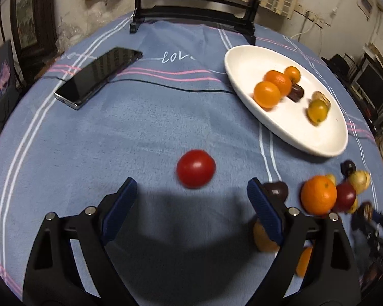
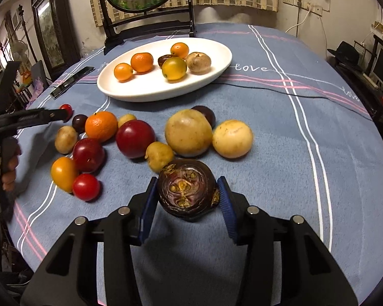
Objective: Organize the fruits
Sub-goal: 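Grasp the red tomato with the left tool while the right tool grasps the dark purple fruit, then carry the tomato and dark purple fruit onto the white plate and open both tools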
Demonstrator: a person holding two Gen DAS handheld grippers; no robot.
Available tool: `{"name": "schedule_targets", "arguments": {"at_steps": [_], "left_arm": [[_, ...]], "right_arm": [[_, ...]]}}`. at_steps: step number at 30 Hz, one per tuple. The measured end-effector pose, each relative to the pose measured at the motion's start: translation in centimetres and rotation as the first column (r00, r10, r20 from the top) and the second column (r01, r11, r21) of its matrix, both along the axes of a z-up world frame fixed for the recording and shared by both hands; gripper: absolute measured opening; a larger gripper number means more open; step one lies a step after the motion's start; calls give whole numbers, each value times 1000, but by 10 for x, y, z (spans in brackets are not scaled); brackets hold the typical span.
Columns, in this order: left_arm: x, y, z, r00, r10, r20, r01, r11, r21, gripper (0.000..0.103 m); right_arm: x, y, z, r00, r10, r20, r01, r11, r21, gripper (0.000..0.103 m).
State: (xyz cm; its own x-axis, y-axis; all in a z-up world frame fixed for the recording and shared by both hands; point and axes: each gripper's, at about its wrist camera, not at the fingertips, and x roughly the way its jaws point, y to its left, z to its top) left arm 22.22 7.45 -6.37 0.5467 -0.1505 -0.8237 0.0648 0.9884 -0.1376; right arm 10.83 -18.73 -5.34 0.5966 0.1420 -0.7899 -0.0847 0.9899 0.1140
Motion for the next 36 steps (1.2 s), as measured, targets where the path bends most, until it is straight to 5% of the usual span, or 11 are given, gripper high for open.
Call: {"name": "schedule_targets", "arguments": {"at_steps": [5, 8, 11, 23, 36], "left_arm": [[10, -5, -6, 1000, -19, -1, 19, 999, 30, 79], [10, -8, -9, 999, -29, 33, 27, 996, 82, 52], [10, -7, -6, 998, -53, 38, 52, 998, 41, 31], [-15, -23, 26, 990, -116, 86, 111, 992, 61, 31], [-16, -82, 91, 942, -260, 215, 260, 965, 26, 32]], "right_arm": [[-4, 0, 3, 1000, 9, 7, -9, 1000, 10, 47], [-3, 1, 4, 1000, 11, 10, -11, 1000, 18, 47], [-3, 3, 4, 1000, 15, 9, -16, 1000, 20, 47], [-9, 3, 18, 999, 21, 49, -23, 999, 35, 47], [22, 5, 88, 968, 62, 245, -73, 997, 35, 47]]}}
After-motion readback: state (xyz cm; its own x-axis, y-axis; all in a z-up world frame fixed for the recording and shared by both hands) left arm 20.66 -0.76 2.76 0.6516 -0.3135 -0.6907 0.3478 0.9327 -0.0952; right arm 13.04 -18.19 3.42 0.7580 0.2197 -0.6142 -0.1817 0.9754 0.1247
